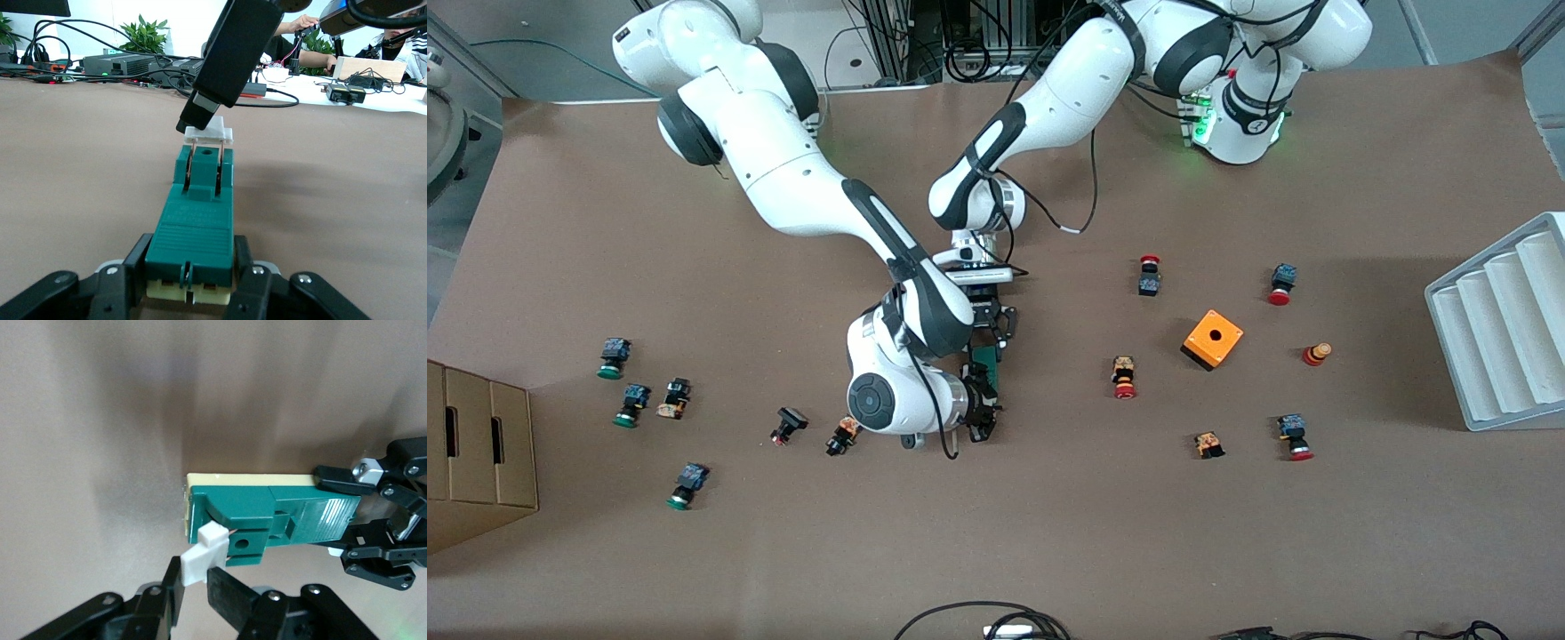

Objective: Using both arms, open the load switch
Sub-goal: 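Lower the right gripper fingers onto the white lever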

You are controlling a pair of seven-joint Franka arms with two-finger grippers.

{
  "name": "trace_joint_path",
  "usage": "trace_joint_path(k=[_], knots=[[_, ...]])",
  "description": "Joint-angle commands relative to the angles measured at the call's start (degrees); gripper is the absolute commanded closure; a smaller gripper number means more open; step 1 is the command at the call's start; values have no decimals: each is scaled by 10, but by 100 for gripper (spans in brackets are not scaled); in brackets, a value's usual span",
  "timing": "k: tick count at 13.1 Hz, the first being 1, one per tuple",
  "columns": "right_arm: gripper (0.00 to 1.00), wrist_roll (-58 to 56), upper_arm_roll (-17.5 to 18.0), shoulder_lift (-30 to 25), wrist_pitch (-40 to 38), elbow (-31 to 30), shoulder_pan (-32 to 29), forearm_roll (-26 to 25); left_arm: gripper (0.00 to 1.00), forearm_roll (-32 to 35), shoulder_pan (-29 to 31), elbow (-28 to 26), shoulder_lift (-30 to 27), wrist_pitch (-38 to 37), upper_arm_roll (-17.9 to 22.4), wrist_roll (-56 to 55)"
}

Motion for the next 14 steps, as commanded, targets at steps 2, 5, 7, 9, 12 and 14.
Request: trace_joint_path(k=[2, 5, 7, 9, 12, 14], knots=[[81, 1, 3, -11, -31, -3, 4, -8, 45, 1, 1, 13, 15, 10, 2, -2], [80, -3, 3, -17, -29, -18, 2, -17, 45, 1, 1, 14, 15, 11, 2, -1], [81, -3, 3, -20, -29, -20, 2, -17, 45, 1, 1, 14, 15, 10, 2, -2], [83, -7, 3, -21, -29, -21, 0, -19, 45, 1, 1, 14, 15, 10, 2, -2], [84, -12, 4, -39, -23, -51, 2, -25, 45, 1, 1, 14, 15, 10, 2, -2], [84, -20, 4, -47, -24, -59, 2, -24, 45, 2, 1, 13, 15, 10, 2, -2]])
